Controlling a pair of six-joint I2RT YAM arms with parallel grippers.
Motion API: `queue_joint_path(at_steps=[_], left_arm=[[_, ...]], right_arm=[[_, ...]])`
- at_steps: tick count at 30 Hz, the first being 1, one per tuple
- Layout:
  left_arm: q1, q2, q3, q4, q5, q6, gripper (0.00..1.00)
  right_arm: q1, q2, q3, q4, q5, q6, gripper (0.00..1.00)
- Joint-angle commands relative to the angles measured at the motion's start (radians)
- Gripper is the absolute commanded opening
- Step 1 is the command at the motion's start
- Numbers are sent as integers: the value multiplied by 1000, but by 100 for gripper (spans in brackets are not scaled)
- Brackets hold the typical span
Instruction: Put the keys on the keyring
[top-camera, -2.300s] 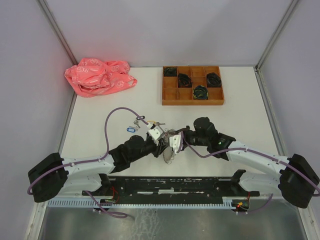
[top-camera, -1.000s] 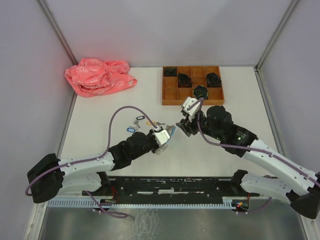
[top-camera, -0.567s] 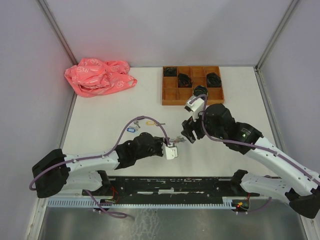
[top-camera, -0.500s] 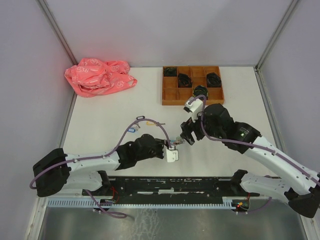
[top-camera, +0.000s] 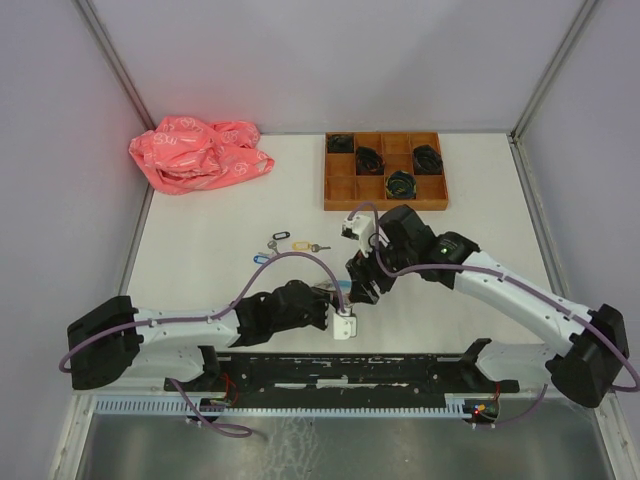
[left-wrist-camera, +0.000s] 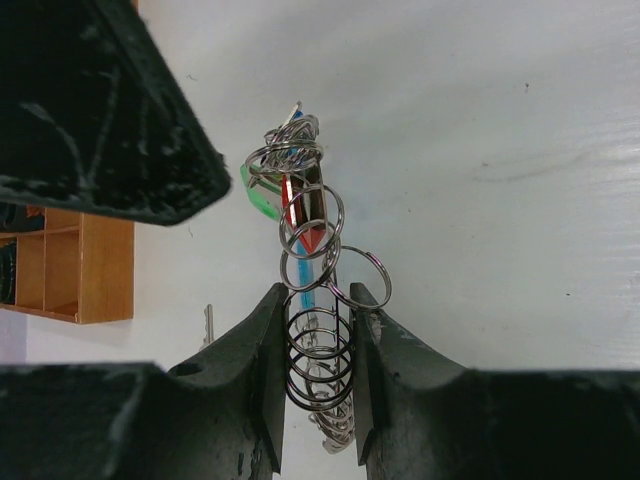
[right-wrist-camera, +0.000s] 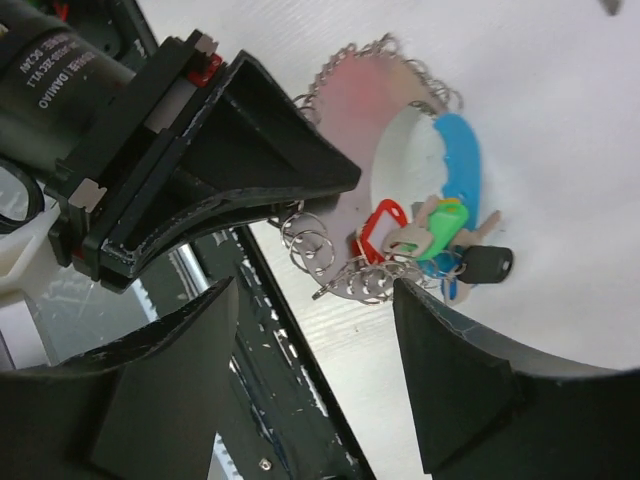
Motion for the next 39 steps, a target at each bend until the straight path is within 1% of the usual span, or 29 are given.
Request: queue_joint_path(at_steps=[1,6,11,18,25,34,37,39], left_arm=[[-10,-29,-11,92,-24,24,3],[-14,-35,-26,110,-28,11,3],[-16,-38,-30,118,-34,7,3],[-16,-40,-29,120,-41,5,3],[-17,-44,-34,120,-52,3,3],[-16,-43,-35,120,-59,1,3],[-17,-45,-37,120,-61,-1,3],[-17,-46,-37,121,-62,-2,3]], right_arm=[[-18,61,31,20,-183,-54,71],[-28,154,62,11,-261,-100,64],[-33,208,78,26,-291,-109,58],[-35,245,85,30,-306,-117,54],[-40,238,82,-19,-307,-132,47],[-45,235,106,-45,-345,-137,27],[-44,241,107,-42,-350,-134,26],[-45,245,108,-39,-346,-130,27]])
